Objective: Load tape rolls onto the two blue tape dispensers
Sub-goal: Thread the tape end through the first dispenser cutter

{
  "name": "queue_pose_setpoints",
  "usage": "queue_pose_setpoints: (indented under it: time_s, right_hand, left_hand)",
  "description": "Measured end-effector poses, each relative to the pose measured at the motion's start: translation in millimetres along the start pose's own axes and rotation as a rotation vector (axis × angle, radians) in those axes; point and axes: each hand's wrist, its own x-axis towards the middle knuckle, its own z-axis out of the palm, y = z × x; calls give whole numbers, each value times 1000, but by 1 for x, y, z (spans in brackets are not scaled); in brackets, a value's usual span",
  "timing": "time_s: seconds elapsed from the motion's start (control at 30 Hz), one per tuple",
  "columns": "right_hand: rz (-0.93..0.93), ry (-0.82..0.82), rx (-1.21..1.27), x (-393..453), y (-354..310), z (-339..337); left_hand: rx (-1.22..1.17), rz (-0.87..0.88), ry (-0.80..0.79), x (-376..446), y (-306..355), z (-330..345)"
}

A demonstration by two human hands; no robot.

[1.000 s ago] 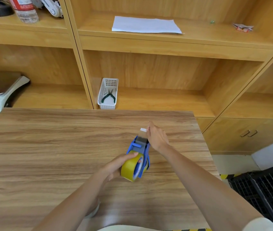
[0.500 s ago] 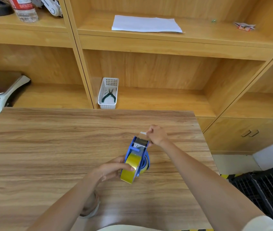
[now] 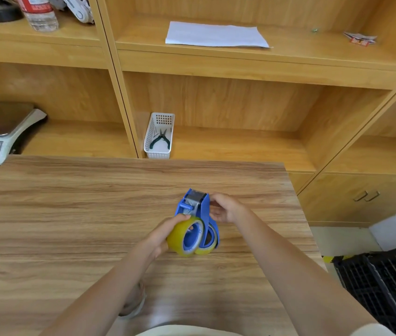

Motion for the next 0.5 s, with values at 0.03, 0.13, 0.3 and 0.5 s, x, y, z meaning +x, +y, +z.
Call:
queue_pose_setpoints:
  time_s: [0.03, 0.13, 0.3, 0.5]
  right_hand:
    - [29, -37, 78, 0, 2, 3]
    - [47, -92, 166, 1, 6, 10]
    - [48, -110, 233, 10, 9, 18]
    - [-66, -264, 171, 12, 15, 29]
  left_hand:
    - [-20, -4, -6, 0, 2, 0]
    - [-52, -16, -14, 1, 4, -1]
    - [-91, -26, 8, 4, 7, -6]
    - [-389, -85, 42, 14, 11, -21]
